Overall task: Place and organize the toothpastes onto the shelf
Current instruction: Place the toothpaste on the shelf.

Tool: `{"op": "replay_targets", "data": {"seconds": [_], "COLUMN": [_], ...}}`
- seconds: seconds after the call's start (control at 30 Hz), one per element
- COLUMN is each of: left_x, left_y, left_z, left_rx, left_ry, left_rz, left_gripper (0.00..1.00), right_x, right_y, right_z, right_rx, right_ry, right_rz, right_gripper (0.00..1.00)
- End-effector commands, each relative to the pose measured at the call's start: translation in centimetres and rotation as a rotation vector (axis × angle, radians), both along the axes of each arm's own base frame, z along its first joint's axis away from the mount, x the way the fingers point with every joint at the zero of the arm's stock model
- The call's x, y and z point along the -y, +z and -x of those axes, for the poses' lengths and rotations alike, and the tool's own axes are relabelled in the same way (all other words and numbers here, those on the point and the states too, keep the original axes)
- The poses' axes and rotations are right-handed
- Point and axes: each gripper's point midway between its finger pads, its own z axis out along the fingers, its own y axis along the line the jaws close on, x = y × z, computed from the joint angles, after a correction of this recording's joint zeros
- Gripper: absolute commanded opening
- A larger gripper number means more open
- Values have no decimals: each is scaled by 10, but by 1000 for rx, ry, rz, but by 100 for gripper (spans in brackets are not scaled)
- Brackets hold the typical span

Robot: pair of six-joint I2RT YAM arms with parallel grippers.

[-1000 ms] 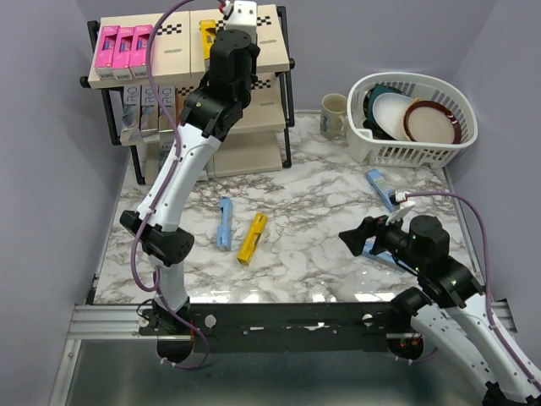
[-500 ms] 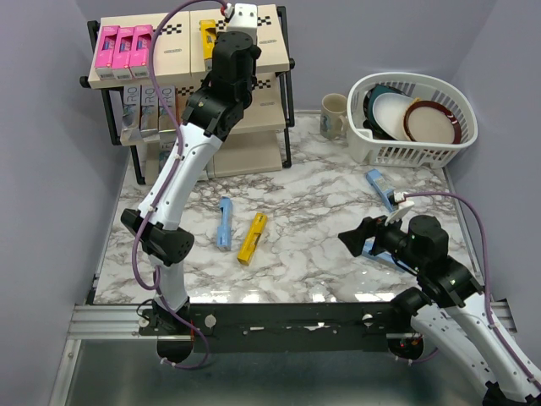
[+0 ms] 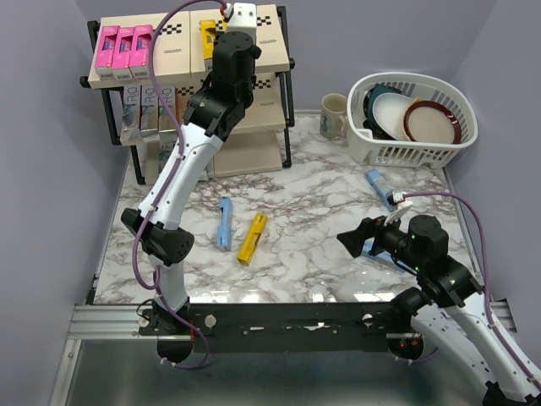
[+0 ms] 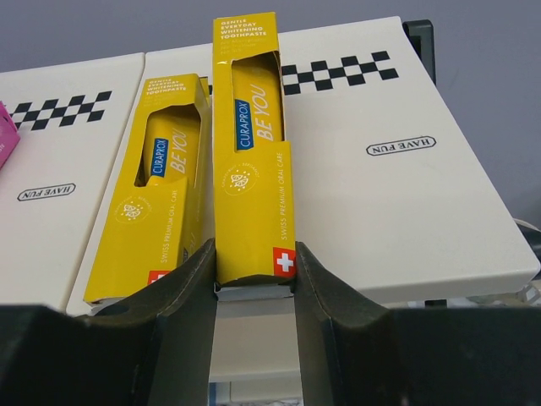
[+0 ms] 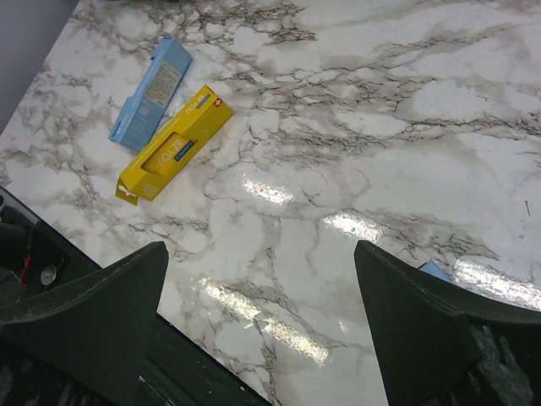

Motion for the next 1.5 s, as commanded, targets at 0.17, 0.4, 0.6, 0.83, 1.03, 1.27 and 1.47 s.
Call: {"op": "replay_targets", "data": {"seconds": [0.17,0.4,0.6,0.83,1.03,1.27,1.47], "left_x": [-14,-14,-10,-5,-6,-19,-18], "left_y": [13,17,26,53,71,59,36], "left_z": [0,2,9,27,47,47,35], "left_rx": [47,58,77,138,181,129,60], "left_ry": [59,52,13,-67,-120,-57,-28], "left_rz": [-5,9,32,105,151,125,70], "left_gripper": [49,58,60,61,73,87,99], "right_x": [-4,-5,-6,-7,-8,-9,-9], "right_y": [-3,-5,-4,-4,-5,-9,-10], "right_z": [2,2,3,3,4,5,5], "right_rx": [2,-6,-4,-1,-5,-15,-17], "right_ry": [33,42,48,55,59,67,69], "right_rz": [0,2,-2,-1,-2,-3,-1], "right_gripper": [100,100,100,100,100,100,100]}}
